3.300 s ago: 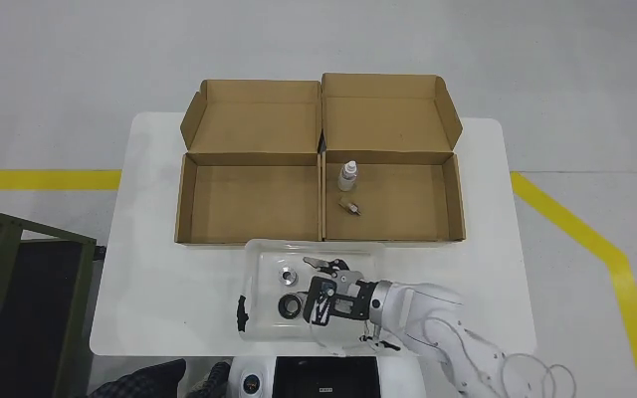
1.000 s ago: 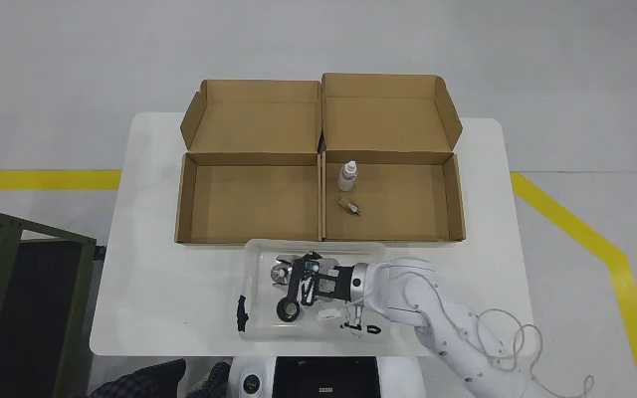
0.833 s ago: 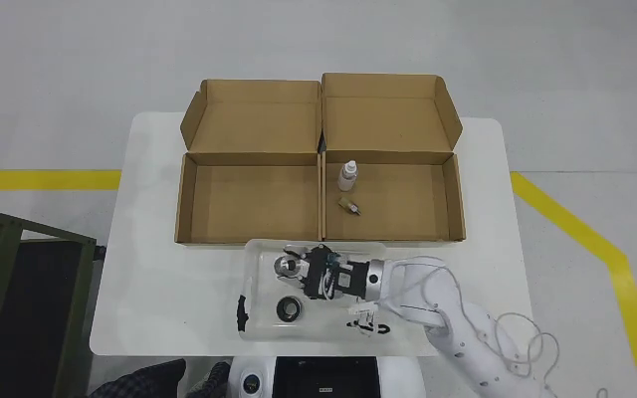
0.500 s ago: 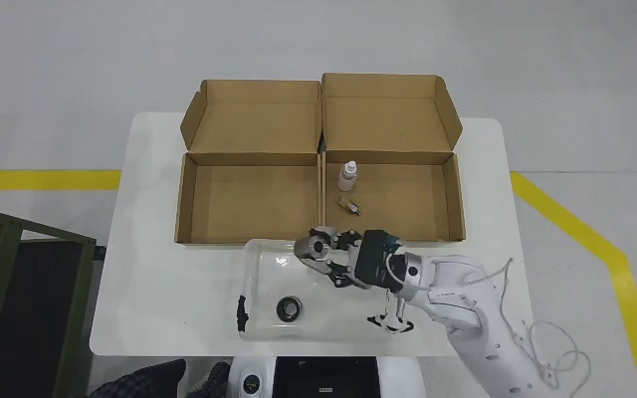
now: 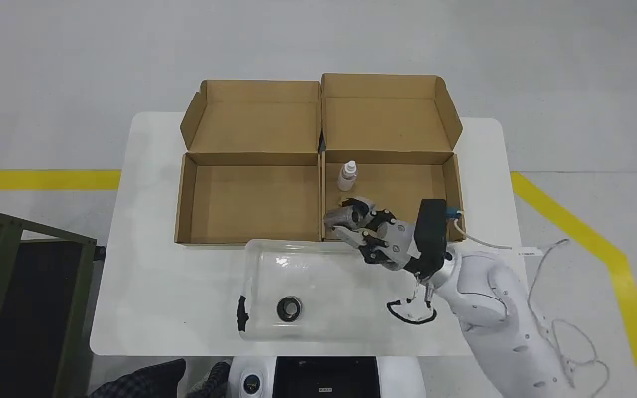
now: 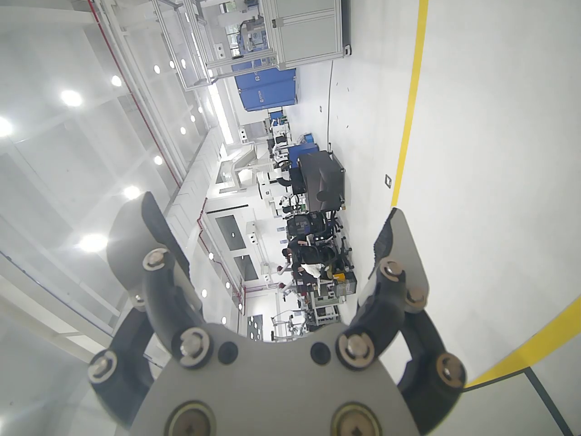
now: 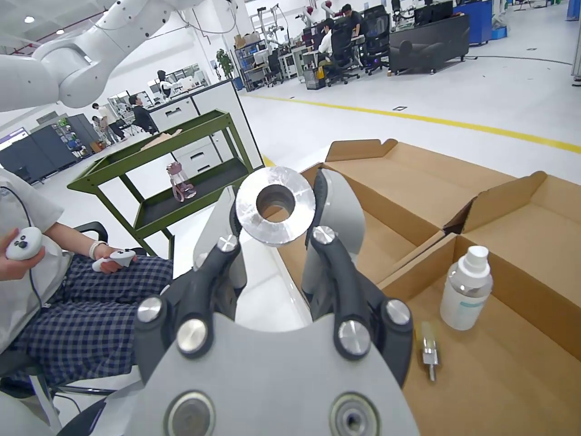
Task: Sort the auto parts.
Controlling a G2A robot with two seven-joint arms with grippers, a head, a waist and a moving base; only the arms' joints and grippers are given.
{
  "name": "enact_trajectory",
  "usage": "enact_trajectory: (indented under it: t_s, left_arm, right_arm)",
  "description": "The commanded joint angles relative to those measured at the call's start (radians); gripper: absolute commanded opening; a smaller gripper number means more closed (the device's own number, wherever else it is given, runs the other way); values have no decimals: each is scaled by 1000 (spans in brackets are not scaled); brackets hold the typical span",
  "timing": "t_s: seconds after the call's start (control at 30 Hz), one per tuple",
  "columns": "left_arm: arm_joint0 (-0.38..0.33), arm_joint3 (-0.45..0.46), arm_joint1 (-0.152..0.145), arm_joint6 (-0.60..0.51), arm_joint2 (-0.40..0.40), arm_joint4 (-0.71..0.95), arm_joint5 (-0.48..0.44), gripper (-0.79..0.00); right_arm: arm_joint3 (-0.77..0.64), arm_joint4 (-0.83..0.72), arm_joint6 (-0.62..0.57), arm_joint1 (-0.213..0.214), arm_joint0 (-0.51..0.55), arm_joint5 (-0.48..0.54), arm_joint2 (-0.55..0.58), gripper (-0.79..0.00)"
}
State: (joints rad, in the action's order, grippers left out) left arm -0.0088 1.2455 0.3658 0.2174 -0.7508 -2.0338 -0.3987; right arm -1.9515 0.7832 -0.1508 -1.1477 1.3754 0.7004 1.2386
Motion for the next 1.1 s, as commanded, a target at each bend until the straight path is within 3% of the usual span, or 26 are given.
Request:
enact_trajectory:
  t_s: [0.0,1.07]
  left_arm:
    - [0,0,0,0,0,0,0,0]
    - [0,0,0,0,0,0,0,0]
  right_arm:
    - [2,-13,-4,0,1,-11,-2,-785]
    - [5,6,-24,-3,-13,-73,-14,-785]
